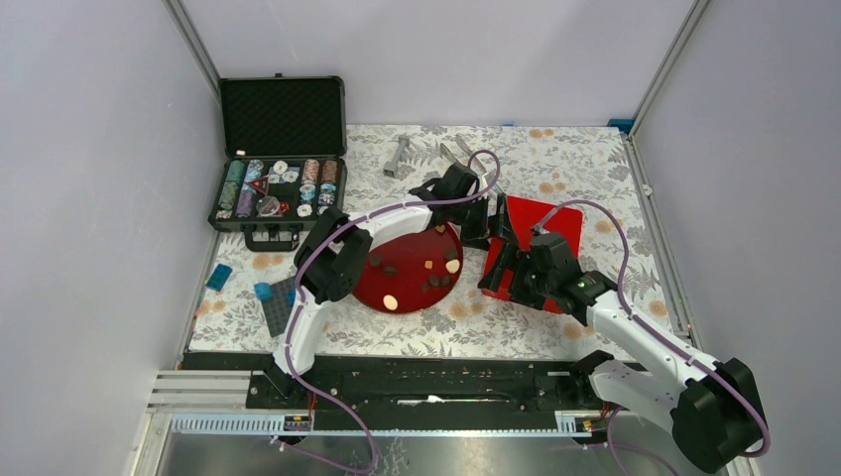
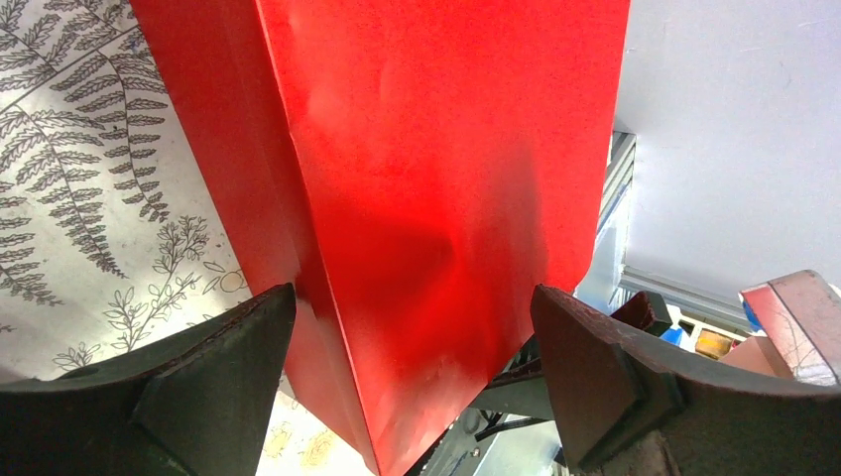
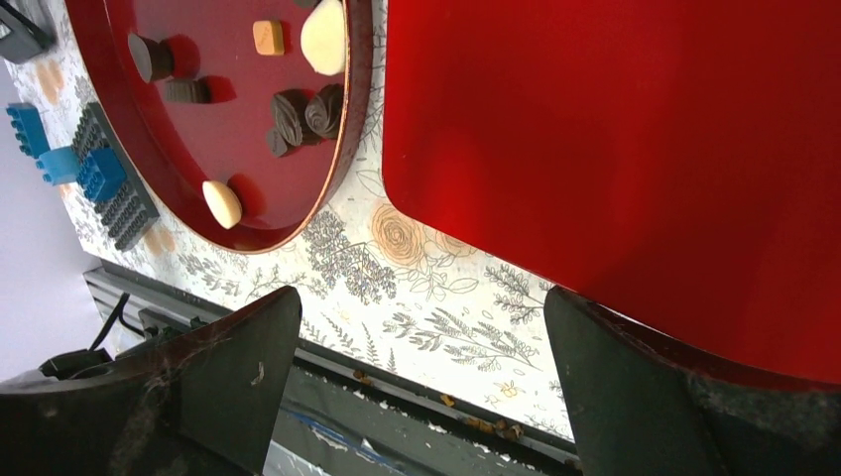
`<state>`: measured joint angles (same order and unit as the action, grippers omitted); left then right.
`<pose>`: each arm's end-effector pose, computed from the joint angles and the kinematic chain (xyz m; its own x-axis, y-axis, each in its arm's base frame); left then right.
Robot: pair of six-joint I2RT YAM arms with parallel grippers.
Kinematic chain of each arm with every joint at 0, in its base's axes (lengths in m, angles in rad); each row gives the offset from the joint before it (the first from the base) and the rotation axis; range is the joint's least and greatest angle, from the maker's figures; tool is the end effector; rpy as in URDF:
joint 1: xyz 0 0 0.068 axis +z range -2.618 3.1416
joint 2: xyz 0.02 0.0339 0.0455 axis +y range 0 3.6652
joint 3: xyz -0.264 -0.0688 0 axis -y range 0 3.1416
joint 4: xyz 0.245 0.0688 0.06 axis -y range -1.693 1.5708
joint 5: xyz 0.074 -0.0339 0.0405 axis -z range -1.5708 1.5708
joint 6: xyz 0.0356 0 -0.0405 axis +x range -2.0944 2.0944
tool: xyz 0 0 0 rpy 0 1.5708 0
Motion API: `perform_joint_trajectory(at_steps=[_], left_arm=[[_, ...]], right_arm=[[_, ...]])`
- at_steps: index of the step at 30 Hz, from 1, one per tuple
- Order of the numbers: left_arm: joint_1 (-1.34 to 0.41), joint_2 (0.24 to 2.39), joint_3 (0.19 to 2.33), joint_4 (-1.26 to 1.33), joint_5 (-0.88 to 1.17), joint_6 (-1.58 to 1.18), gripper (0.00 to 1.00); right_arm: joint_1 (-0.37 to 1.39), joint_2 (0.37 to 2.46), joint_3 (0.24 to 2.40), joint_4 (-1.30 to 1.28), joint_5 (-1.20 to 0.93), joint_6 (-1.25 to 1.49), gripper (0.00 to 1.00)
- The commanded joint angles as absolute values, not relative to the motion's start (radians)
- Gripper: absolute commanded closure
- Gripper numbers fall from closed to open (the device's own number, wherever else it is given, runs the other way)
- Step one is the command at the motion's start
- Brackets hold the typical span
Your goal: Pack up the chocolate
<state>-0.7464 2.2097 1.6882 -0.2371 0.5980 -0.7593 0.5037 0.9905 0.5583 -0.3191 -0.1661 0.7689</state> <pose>0.3497 -0.3507 0.1843 -0.9591 0.1121 -0.2598 0.2769 0.5604 -0.7806 0.1746 0.1029 0.2117 -0.8342 0.3233 -0.4467 -0.0025 0.8079 0.5893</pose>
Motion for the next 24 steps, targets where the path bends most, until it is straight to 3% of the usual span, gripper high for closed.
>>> perform_joint_trajectory(at_steps=[1, 24], left_arm=[[-0.737, 2.212, 1.734, -0.209, 0.612, -0.75, 0.07], [-0.732, 2.212, 1.773, -0.218, 0.61, -0.747, 0.07]], right_arm=[[0.51, 0.977, 0.547, -0.246, -0.07, 0.797, 0.0], [0.51, 0.884, 0.672, -0.448, -0.13, 0.755, 0.0]])
